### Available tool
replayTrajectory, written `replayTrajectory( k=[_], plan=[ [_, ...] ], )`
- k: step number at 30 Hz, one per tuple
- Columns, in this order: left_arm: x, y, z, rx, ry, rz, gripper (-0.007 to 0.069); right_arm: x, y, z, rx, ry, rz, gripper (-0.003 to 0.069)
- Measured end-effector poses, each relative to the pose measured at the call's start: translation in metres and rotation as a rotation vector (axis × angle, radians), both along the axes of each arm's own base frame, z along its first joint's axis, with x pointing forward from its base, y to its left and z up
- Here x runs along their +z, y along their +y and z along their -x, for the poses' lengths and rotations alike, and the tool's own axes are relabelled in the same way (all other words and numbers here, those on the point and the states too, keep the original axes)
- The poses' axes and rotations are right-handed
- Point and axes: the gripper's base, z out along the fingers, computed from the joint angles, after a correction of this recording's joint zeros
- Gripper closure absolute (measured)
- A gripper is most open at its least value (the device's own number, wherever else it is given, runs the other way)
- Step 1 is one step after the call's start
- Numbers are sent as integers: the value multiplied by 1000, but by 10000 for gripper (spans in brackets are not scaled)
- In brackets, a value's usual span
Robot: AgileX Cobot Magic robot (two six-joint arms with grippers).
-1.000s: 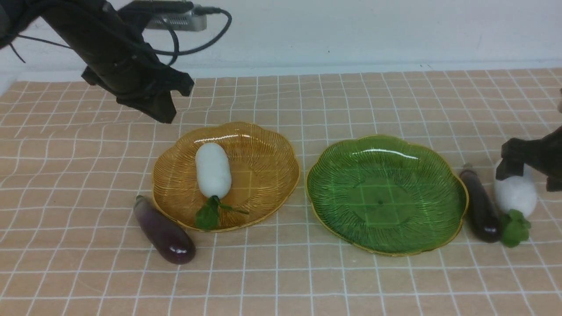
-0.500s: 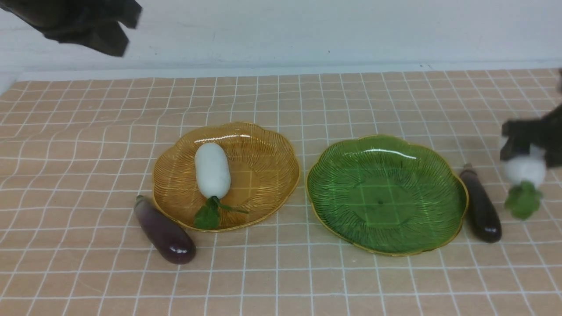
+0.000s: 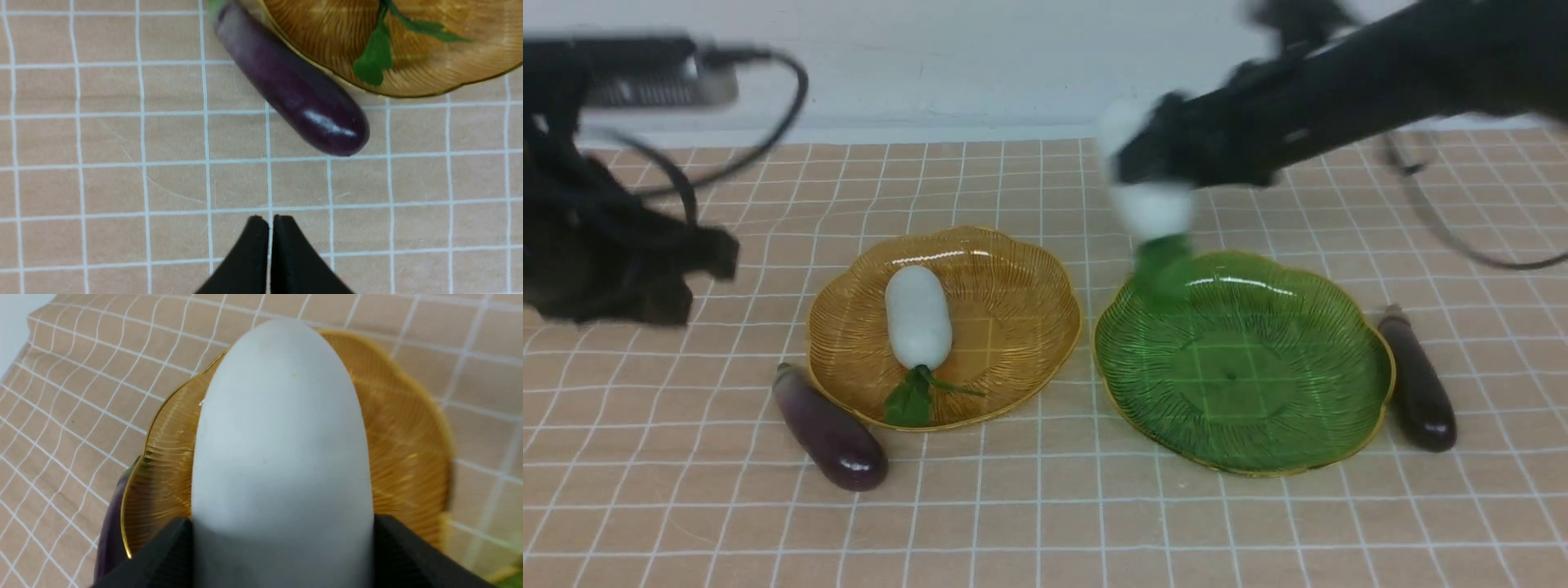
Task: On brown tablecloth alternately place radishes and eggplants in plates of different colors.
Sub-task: 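Place the white radish onto the plate beside the other radish with the right gripper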
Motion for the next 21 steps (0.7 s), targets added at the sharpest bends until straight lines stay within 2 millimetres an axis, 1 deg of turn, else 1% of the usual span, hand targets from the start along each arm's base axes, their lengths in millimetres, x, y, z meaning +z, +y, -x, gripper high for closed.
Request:
replayTrajectory(
  k=[4, 5, 7, 8, 11, 17, 19, 21],
  plan=[
    [-2, 0, 1, 0, 6, -1, 628, -18, 14, -1, -18, 56, -41, 164],
    [-2, 0, 1, 1, 6, 0, 628, -21, 16, -2, -26, 74, -60, 155],
    [-2, 0, 1, 10, 7, 3, 628, -25, 20, -5, -33, 102, -90, 116],
    [-2, 0, 1, 16, 7, 6, 628, -24, 21, -5, -30, 106, -98, 81],
    [-2, 0, 1, 58, 11, 24, 628, -13, 24, -7, -1, 95, -110, 16],
    [-2, 0, 1, 152, 22, 61, 616, 5, 26, -6, 90, 78, -81, 6],
    [-2, 1, 0, 197, 14, 72, 594, 11, 23, -6, 125, 89, -67, 8],
    [-2, 1, -2, 226, 0, 84, 572, 27, 13, -7, 159, 105, -41, 25]
  ],
)
